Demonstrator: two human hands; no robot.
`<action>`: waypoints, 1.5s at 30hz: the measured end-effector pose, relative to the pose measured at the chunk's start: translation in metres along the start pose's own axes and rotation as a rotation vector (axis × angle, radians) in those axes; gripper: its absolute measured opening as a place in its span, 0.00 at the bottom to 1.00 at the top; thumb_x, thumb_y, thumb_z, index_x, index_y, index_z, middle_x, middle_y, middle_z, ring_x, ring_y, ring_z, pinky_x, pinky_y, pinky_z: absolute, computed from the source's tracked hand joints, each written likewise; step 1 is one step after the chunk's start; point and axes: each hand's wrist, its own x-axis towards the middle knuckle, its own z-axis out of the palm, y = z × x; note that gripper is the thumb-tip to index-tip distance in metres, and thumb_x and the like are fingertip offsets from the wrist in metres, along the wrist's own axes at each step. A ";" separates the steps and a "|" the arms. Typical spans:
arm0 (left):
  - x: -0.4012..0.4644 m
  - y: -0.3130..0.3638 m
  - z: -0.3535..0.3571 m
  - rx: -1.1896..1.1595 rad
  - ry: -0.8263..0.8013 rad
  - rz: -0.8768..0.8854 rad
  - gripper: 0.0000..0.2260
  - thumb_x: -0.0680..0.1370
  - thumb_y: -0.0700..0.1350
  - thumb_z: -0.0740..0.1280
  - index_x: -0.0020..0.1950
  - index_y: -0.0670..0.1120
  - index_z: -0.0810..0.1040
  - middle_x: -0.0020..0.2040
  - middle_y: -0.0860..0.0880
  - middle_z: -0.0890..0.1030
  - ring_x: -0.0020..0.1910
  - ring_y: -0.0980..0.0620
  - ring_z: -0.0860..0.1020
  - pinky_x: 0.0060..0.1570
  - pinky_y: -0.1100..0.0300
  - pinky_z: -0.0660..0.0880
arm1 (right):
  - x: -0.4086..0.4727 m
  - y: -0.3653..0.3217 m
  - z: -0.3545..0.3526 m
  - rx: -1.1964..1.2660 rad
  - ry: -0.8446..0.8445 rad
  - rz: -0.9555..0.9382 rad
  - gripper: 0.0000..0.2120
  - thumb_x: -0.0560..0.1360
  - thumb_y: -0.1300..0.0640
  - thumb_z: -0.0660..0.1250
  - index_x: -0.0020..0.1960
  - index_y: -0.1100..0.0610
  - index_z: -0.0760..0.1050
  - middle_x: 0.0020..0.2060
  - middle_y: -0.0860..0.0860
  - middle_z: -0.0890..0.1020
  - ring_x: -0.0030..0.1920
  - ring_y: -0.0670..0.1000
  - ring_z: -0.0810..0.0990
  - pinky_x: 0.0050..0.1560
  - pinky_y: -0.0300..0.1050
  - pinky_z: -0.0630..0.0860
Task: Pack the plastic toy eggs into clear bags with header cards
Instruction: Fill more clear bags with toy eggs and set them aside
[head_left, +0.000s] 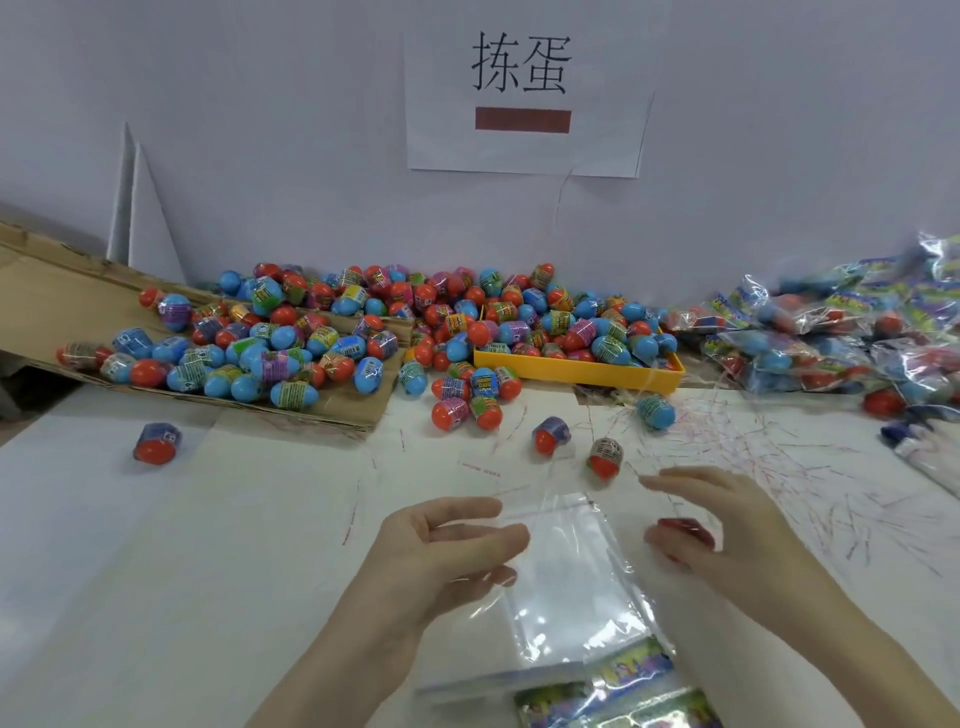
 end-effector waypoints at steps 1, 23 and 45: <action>0.002 -0.001 0.000 -0.037 0.011 -0.029 0.24 0.51 0.42 0.76 0.46 0.41 0.80 0.32 0.47 0.82 0.26 0.53 0.80 0.25 0.68 0.73 | 0.001 0.009 0.003 -0.082 -0.052 -0.004 0.18 0.70 0.56 0.71 0.58 0.43 0.75 0.54 0.39 0.74 0.57 0.44 0.67 0.62 0.41 0.61; -0.033 0.019 0.037 0.182 0.148 0.464 0.17 0.51 0.49 0.77 0.38 0.50 0.81 0.31 0.50 0.84 0.27 0.57 0.80 0.29 0.70 0.74 | -0.003 -0.102 -0.067 0.441 0.275 -0.531 0.12 0.61 0.41 0.70 0.44 0.42 0.79 0.43 0.39 0.80 0.42 0.43 0.79 0.46 0.34 0.76; -0.036 0.022 0.036 0.101 0.050 0.483 0.07 0.72 0.41 0.68 0.35 0.48 0.83 0.30 0.47 0.83 0.25 0.52 0.80 0.24 0.68 0.72 | -0.006 -0.098 -0.048 0.015 0.194 -0.652 0.19 0.62 0.45 0.68 0.49 0.53 0.81 0.45 0.46 0.81 0.47 0.53 0.79 0.47 0.59 0.76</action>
